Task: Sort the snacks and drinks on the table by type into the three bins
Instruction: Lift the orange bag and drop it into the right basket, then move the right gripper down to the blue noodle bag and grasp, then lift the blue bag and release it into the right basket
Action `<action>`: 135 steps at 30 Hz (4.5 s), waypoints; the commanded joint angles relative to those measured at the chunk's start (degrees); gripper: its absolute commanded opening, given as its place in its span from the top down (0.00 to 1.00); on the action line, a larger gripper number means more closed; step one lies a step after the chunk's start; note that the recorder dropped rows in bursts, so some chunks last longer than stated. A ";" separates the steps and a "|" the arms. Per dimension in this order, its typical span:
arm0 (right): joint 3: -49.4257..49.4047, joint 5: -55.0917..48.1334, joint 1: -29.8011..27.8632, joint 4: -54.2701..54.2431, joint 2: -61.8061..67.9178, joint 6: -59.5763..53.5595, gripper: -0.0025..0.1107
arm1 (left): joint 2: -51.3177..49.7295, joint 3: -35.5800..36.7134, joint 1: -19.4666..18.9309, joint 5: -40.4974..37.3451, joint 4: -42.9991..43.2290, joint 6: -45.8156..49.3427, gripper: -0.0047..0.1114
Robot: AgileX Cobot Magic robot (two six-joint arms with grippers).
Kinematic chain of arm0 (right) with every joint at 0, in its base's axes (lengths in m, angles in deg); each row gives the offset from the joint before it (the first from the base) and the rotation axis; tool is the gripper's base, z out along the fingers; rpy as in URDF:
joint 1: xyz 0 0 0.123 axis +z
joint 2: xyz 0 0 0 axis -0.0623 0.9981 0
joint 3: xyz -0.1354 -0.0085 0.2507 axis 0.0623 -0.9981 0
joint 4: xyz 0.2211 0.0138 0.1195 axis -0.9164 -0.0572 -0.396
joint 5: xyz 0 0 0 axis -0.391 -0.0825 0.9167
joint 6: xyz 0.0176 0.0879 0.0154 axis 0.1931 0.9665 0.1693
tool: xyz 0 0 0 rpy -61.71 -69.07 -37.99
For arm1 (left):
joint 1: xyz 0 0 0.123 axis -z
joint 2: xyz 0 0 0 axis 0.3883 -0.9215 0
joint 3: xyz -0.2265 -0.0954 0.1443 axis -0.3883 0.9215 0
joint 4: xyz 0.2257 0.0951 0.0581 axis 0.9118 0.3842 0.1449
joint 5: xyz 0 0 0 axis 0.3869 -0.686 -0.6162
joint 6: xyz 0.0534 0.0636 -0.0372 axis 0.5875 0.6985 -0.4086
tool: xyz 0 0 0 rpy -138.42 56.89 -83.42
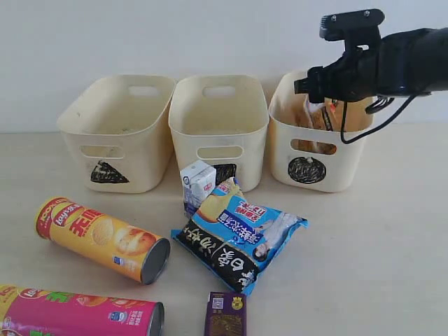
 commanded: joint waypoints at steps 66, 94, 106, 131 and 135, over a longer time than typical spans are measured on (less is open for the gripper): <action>1.13 -62.27 3.37 67.35 -15.30 74.29 0.98 | 0.20 0.22 -0.07 0.18 -0.23 0.11 0.93; 4.04 -65.03 5.34 73.24 -0.11 73.58 0.21 | 0.20 0.22 -0.07 0.18 -0.23 0.11 0.93; 4.04 -63.60 5.34 63.19 8.40 65.51 0.19 | 0.20 0.22 -0.07 0.18 -0.23 0.11 0.93; 4.04 -67.17 5.34 58.92 12.53 62.11 0.54 | 0.20 0.22 -0.07 0.18 -0.23 0.11 0.93; 4.04 -67.67 5.23 58.92 11.93 61.79 0.92 | 0.20 0.22 -0.07 0.18 -0.23 0.11 0.93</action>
